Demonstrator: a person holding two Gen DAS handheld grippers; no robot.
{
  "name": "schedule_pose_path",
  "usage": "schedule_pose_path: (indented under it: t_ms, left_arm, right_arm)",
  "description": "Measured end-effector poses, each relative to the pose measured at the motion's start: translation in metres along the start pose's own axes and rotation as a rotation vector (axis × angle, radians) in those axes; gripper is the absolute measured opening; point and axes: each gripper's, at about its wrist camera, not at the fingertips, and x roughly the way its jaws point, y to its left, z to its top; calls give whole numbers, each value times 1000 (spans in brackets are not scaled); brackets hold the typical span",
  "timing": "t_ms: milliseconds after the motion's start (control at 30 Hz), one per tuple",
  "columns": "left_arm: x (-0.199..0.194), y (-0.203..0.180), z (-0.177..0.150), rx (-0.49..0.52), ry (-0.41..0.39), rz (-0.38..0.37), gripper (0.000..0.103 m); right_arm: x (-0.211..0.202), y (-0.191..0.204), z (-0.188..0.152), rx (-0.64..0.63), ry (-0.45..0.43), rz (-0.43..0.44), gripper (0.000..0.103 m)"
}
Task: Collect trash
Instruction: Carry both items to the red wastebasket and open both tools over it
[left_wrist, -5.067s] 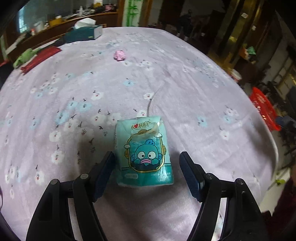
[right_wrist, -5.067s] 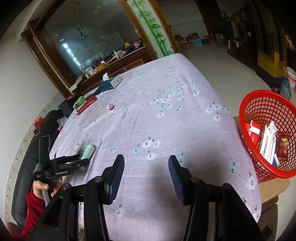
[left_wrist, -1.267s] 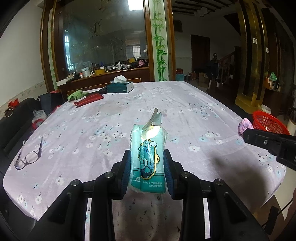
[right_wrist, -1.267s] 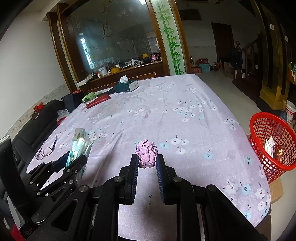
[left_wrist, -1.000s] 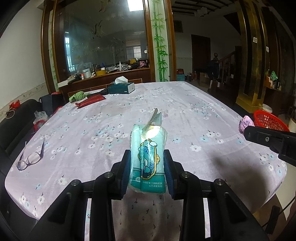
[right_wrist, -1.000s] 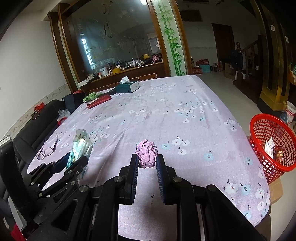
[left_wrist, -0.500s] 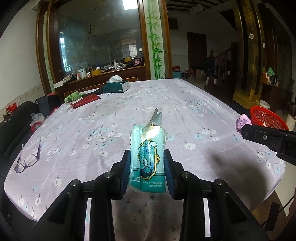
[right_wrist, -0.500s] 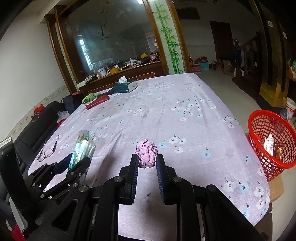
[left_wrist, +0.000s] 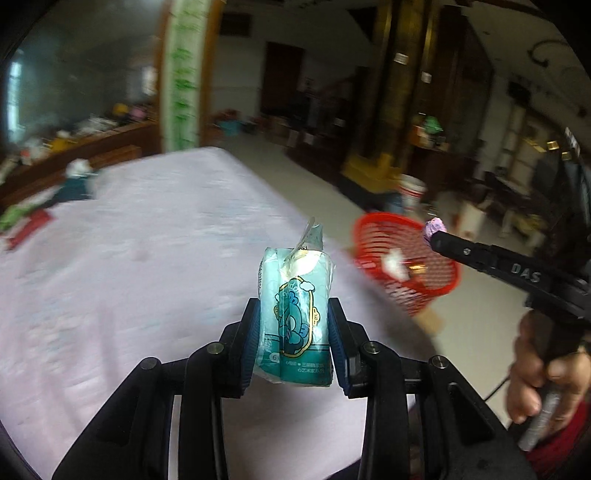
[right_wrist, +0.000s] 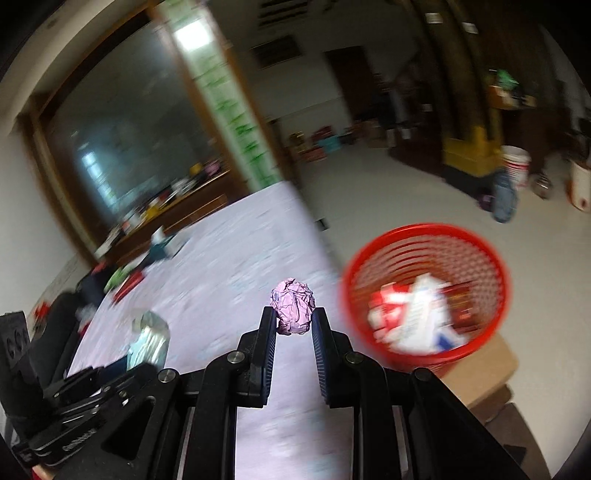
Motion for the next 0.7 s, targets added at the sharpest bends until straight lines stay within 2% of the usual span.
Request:
schedule_pose_path:
  t_ms: [133,267,433,500,567,600,667,700]
  left_arm:
    - [37,-35,27,33,38,-103,35]
    - [77,-72,46,52,92,-187,36]
    - [120,-104,61,64,133,-217,37]
    - [134,-110,65,63,143,-224,43]
    - [144,-109,66,46,152,-222,51]
    - [145,-108,65,36,154,-218,53]
    - [143,-102,61,31,151,-210,54]
    - [138,-99,59,38,138,-204,60]
  right_arm:
    - [-5,-46,22,66,-10,-53,21]
    - [-1,-75,39,103,-13,-90,21]
    - [13,-103,54,168,7,-104,23]
    - [20,-113,58,191,8,-123,23]
    - [31,-118,62,191,26,-137,36]
    - [36,-121,63,194,39,-144,46]
    - [36,-123,60,203,41,-161,48]
    - [34,-123,59,197,35,-162,48]
